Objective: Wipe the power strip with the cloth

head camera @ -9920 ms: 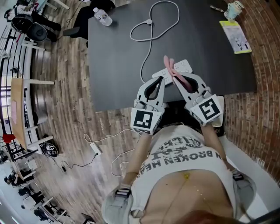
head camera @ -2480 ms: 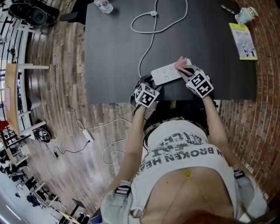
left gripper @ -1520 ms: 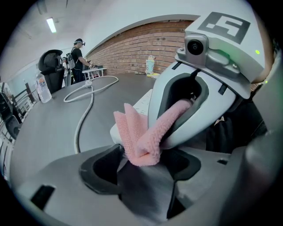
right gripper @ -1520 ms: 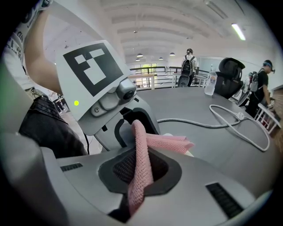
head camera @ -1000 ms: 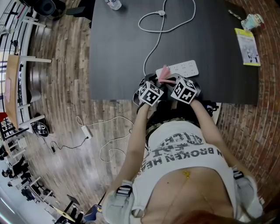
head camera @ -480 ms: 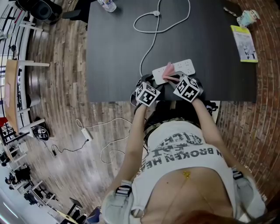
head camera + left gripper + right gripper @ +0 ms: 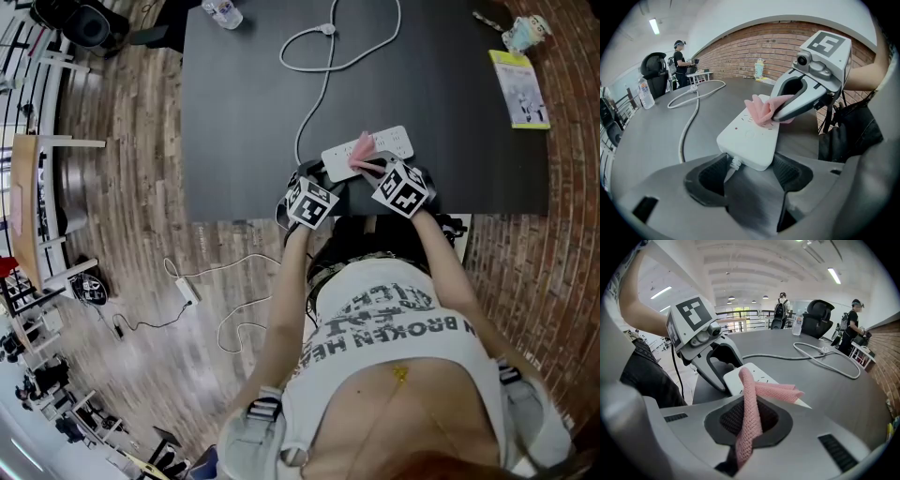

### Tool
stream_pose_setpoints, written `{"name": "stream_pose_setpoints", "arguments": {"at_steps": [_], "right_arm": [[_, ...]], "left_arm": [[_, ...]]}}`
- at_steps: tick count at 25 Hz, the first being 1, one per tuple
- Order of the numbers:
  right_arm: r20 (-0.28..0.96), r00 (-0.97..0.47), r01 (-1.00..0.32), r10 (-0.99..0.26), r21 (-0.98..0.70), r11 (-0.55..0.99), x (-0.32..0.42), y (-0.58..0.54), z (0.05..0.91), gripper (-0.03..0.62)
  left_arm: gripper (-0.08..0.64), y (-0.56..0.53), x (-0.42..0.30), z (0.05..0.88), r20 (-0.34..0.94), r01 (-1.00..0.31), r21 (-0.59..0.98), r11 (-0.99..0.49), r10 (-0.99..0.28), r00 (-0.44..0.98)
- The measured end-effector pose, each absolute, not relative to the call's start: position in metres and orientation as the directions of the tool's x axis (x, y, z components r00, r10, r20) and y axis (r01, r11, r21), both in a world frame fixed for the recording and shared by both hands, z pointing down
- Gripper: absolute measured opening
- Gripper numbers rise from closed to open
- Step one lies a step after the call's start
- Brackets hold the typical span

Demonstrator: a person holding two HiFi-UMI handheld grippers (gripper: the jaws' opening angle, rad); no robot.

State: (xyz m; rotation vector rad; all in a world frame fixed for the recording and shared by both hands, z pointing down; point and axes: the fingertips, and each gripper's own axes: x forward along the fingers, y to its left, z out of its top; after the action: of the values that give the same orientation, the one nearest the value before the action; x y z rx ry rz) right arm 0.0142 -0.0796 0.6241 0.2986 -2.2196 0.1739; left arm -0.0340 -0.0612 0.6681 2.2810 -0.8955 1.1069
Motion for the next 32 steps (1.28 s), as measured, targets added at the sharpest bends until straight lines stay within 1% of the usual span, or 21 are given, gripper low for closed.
{"name": "stream_pose_setpoints", "arguments": {"at_steps": [11, 20, 32], "right_arm": [[0.788, -0.582, -0.354, -0.201, -0.023, 0.935, 0.042, -0.093, 0.623, 0.016], [0.787, -0.577, -0.378, -0.219, -0.020, 0.926, 0.054, -0.099, 0.624, 0.016], [0.789, -0.560, -0.447, -0.255, -0.029, 0.894, 0.080, -0.108, 0.625, 0.017]], "left_arm": [[0.288, -0.061, -0.035, 0.667, 0.810, -0.715, 0.111, -0.690, -0.355, 0.467], [0.288, -0.061, -0.033, 0.668, 0.812, -0.717, 0.115, -0.688, -0.350, 0.467], [0.288, -0.061, -0.033, 0.669, 0.812, -0.718, 0.114, -0.687, -0.352, 0.465]]}}
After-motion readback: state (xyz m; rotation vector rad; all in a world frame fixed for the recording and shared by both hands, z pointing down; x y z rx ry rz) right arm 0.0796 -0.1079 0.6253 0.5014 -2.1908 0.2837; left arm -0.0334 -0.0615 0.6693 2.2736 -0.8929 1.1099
